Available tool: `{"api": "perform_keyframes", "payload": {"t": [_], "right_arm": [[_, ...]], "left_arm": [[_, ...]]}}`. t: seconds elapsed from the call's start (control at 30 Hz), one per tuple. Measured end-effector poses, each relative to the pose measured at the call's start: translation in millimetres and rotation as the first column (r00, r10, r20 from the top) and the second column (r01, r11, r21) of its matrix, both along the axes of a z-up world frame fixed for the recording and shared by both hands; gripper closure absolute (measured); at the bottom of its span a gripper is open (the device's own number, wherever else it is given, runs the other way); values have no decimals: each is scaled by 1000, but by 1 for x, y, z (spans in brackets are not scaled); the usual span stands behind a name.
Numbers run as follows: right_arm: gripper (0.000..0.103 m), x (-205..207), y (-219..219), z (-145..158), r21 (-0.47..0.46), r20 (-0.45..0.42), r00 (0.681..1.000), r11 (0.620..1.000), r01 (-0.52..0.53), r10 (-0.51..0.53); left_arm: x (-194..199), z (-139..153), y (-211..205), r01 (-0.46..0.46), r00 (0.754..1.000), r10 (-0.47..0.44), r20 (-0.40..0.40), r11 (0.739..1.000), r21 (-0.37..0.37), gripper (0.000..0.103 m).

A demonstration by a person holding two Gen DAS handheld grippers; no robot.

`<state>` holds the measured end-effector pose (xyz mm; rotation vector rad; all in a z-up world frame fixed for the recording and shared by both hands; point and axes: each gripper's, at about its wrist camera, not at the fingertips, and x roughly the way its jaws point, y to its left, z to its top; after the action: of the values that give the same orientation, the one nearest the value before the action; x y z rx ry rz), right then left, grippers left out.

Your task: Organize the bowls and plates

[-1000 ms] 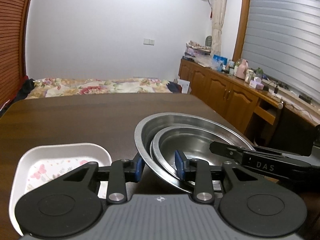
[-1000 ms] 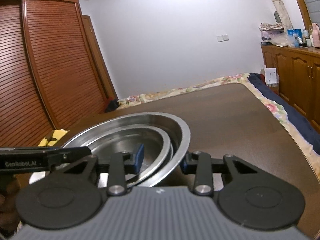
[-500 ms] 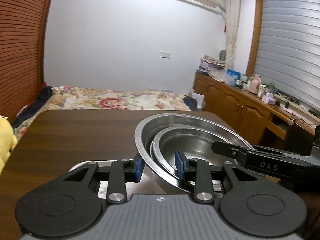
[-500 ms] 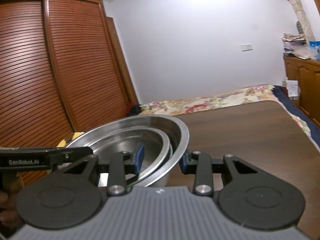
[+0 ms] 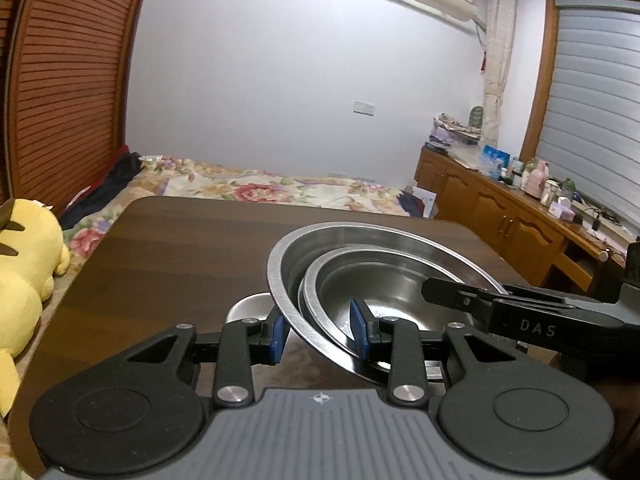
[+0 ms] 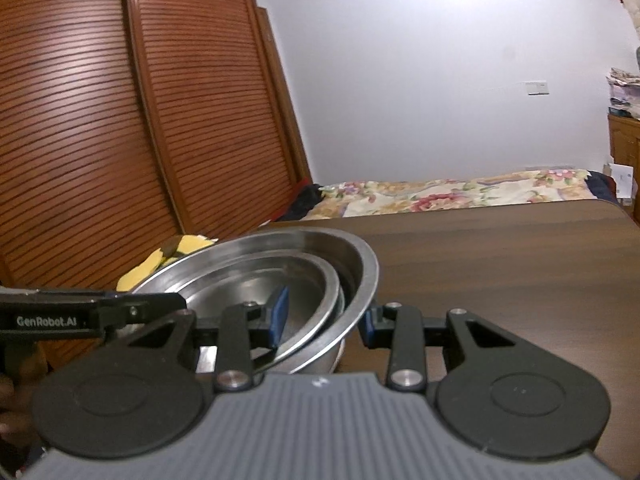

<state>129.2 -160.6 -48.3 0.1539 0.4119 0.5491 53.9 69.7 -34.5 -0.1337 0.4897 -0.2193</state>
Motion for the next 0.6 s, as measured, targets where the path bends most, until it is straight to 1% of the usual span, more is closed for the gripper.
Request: {"api": "perform_keyframes", "payload": {"t": [0.23,0.6], "right_arm": [[65,2,15,-3,-20,-18,999,999,-31,30],[65,2,26,-14,-47,-45,998,998,-37,35]], "left_arm": [[0,-6,9,-26,1000,26,-16,1000,7,68],[3,-22,16,-50,997,50,-53,999,13,68]]}}
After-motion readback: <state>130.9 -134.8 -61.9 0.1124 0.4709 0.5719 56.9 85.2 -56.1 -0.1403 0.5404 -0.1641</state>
